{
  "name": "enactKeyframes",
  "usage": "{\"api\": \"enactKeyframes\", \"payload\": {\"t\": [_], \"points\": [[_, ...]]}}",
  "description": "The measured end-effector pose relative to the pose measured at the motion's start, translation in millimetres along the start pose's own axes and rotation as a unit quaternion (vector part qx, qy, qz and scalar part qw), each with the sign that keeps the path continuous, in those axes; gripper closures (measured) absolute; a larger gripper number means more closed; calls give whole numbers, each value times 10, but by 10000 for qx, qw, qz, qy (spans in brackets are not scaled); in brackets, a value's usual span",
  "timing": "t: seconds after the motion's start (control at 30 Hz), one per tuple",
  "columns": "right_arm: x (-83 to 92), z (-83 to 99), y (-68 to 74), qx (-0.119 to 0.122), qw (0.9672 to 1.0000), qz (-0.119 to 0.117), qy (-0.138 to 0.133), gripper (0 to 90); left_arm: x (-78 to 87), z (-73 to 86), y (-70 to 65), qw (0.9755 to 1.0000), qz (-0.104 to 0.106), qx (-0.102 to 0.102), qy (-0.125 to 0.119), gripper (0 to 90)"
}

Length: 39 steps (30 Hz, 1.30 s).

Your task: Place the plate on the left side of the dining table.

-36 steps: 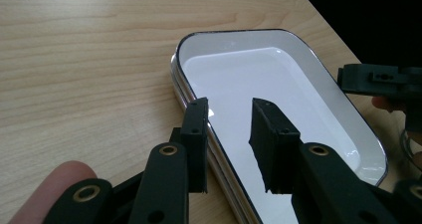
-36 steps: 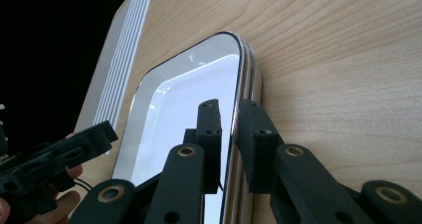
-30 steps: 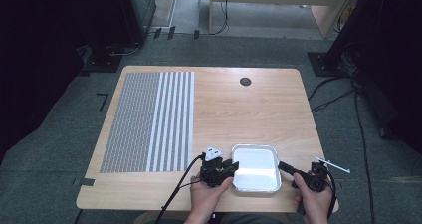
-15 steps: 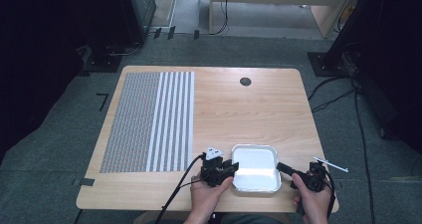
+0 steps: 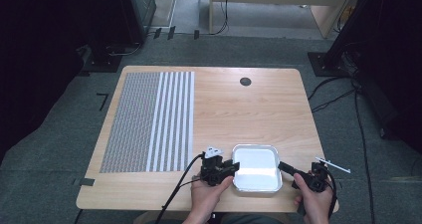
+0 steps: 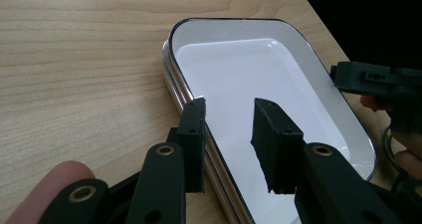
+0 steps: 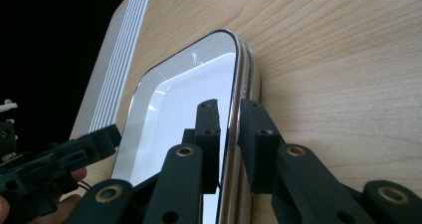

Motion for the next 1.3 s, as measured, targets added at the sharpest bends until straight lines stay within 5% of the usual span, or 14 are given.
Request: {"api": "enactKeyframes", "payload": {"t": [0.47,0.73,0.97,1.13,1.2,1.3], "points": [[9,-3,10,10,9999,-112,-3,796,-18,8,-8,10000,11,13,30,662],[99,-30,87,159,9993,-156,-302,800,-41,8,-38,9999,122,26,30,658],[29,8,89,449,9981,381,-176,798,-51,8,-43,9999,154,-4,53,654],[-10,38,158,643,9938,873,-246,828,-56,15,-52,9999,78,-106,14,656],[2,40,199,656,9913,1079,-370,849,-59,33,-104,9984,-327,-455,-58,664],[14,40,209,576,9901,1190,-475,857,-78,49,-148,9973,-430,-598,-39,660]]}}
Point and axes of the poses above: each handheld gripper's, and its own axes: x roughly backward along the jaws, z roughly out of its underside, y roughly to its left, the point moved 4 cm from there along -x, roughly forward along the jaws, and after that the axes turned 6 degrees about y, right-handed, at the moved point
